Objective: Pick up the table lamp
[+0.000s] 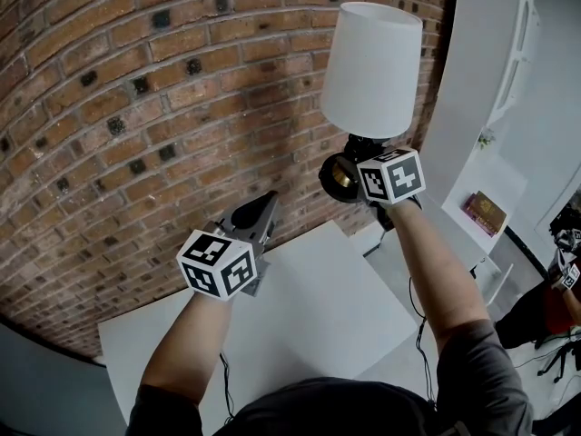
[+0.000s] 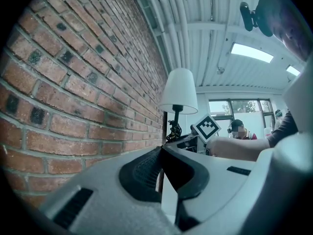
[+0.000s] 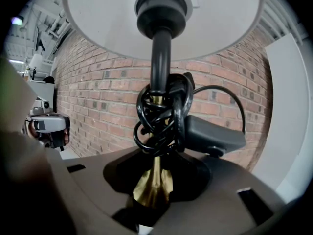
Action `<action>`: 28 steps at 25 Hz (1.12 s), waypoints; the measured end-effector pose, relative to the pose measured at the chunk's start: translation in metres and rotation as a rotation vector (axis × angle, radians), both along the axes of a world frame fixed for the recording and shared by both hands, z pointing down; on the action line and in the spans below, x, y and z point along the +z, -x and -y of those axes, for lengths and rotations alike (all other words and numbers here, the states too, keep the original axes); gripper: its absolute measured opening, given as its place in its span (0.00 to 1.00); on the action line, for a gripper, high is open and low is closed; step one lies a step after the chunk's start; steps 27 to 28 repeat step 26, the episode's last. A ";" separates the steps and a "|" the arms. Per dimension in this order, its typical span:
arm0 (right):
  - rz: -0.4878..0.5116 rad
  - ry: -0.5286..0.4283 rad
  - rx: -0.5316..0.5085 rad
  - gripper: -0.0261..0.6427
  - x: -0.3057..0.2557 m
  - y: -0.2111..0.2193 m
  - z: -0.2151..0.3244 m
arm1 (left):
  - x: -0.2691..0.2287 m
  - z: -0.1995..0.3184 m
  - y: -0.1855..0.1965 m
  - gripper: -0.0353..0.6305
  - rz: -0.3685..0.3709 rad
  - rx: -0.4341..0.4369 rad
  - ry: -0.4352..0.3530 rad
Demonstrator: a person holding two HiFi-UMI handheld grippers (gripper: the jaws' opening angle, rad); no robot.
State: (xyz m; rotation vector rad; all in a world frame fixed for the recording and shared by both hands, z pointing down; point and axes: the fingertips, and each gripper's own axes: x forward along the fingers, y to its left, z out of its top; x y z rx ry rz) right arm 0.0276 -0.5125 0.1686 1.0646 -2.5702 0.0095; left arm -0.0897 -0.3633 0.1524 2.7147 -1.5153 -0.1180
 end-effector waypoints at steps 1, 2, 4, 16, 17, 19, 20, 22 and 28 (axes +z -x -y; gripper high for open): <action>-0.001 0.002 0.000 0.23 0.000 0.000 0.000 | -0.001 0.000 0.000 0.06 0.000 0.000 -0.001; -0.002 0.002 0.000 0.23 0.000 0.000 -0.001 | -0.001 -0.001 0.000 0.06 0.000 -0.001 -0.001; -0.007 0.001 -0.001 0.23 0.000 0.000 -0.001 | -0.001 -0.001 0.000 0.06 0.000 -0.001 -0.001; 0.000 0.007 -0.005 0.23 0.000 0.002 -0.001 | -0.002 -0.002 0.001 0.06 0.004 -0.002 -0.002; -0.001 0.006 -0.005 0.23 0.000 0.003 -0.001 | -0.002 -0.002 0.001 0.06 0.004 -0.003 -0.002; -0.003 0.004 -0.007 0.23 0.000 0.003 -0.002 | -0.001 -0.002 0.001 0.06 0.005 -0.004 -0.001; -0.004 0.004 -0.008 0.23 0.000 0.004 -0.002 | -0.001 -0.002 0.001 0.06 0.007 -0.004 -0.001; -0.005 0.004 -0.011 0.23 0.000 0.005 -0.002 | -0.001 -0.002 0.001 0.06 0.008 -0.005 -0.002; -0.008 0.005 -0.014 0.23 0.001 0.007 -0.001 | -0.002 -0.002 0.002 0.06 0.006 -0.006 -0.002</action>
